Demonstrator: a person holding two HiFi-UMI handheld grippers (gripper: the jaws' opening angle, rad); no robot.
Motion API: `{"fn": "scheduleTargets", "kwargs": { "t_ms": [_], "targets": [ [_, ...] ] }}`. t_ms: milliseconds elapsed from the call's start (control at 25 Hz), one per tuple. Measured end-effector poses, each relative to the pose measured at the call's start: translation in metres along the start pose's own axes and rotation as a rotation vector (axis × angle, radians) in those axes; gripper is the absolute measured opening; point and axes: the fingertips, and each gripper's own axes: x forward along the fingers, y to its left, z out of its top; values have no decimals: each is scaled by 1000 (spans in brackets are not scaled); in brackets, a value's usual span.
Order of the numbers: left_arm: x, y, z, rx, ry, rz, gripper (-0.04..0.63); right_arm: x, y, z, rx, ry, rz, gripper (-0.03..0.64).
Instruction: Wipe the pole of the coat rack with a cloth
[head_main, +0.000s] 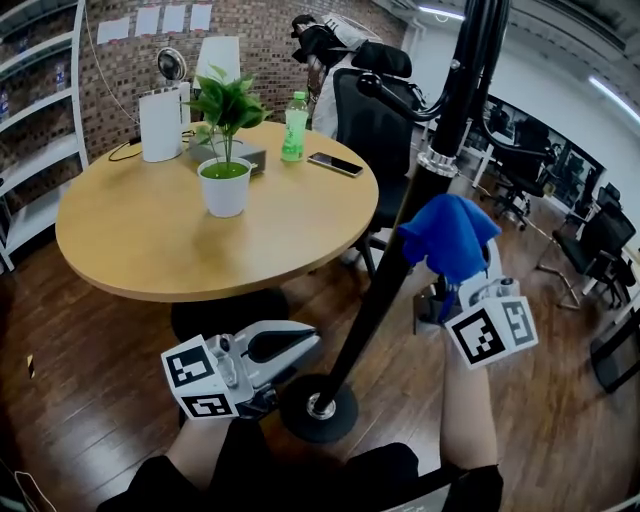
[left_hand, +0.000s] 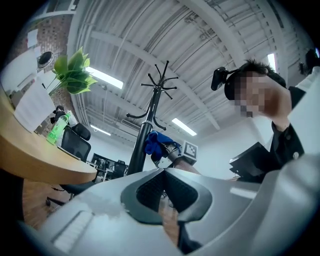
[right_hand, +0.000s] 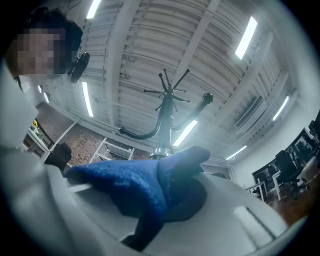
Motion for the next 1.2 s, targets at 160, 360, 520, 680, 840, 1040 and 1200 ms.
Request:
{"fn": "scheduleTargets", "kwargs": {
  "t_ms": [160, 360, 520, 680, 840, 1040, 1200],
  "targets": [
    [0, -2, 0, 0, -6, 4, 0, -9, -2, -9, 29, -29, -24, 23],
    [-1, 0, -15, -16, 10, 21, 0, -41, -22, -62, 145, 11, -86, 23],
    [-2, 2, -30, -34, 36, 24, 0, -82, -33, -142, 277, 112, -127, 23],
    [-4, 6, -46, -55, 61, 31, 0, -137, -35, -242, 426, 238, -171, 23],
    [-7, 8, -53, -60, 82, 34, 0, -202, -35, -349, 574, 409, -240, 23],
    [-12, 15, -60, -66, 102, 59, 0, -280, -21, -460, 730, 642, -298, 23],
    [-16, 16, -66, -70, 119, 72, 0, -318, -8, -503, 760, 758, -342, 23]
  ]
}}
